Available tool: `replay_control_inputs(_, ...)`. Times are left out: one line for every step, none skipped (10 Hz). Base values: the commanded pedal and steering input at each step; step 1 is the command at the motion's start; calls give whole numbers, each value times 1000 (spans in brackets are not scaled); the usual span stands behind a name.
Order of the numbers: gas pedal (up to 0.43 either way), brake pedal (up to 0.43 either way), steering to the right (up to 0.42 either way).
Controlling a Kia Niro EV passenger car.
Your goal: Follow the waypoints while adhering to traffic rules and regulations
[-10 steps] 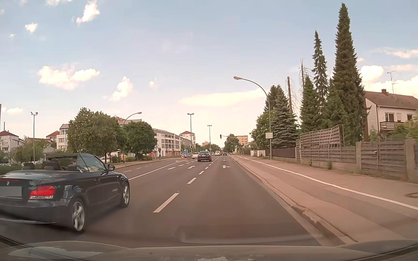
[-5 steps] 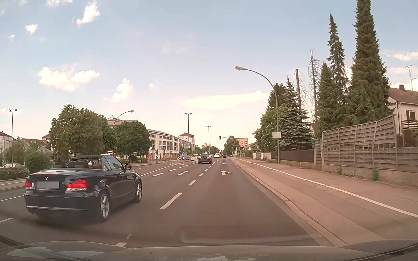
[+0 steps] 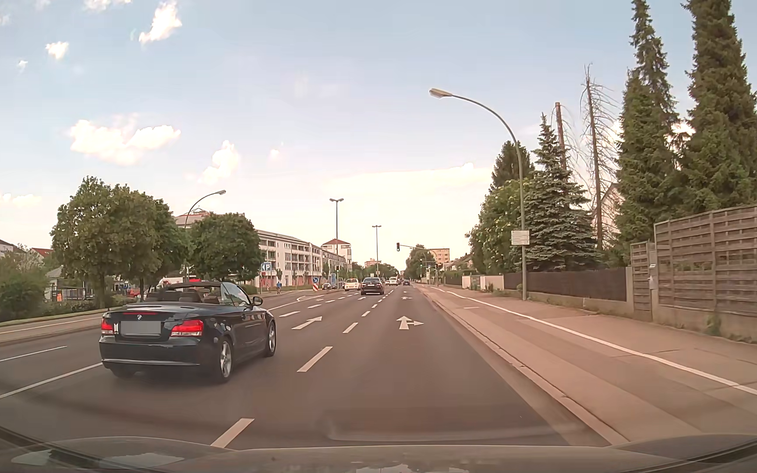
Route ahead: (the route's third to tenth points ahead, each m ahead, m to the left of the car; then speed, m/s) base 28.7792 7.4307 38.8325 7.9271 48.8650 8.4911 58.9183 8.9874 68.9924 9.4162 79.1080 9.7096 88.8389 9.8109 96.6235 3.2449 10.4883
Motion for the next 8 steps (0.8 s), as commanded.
replay_control_inputs(59, 18, -1)
replay_control_inputs(59, 18, 0)
replay_control_inputs(59, 18, -1)
replay_control_inputs(59, 18, 0)
replay_control_inputs(59, 18, 0)
replay_control_inputs(59, 18, 0)
replay_control_inputs(59, 18, -1)
replay_control_inputs(47, 18, -1)
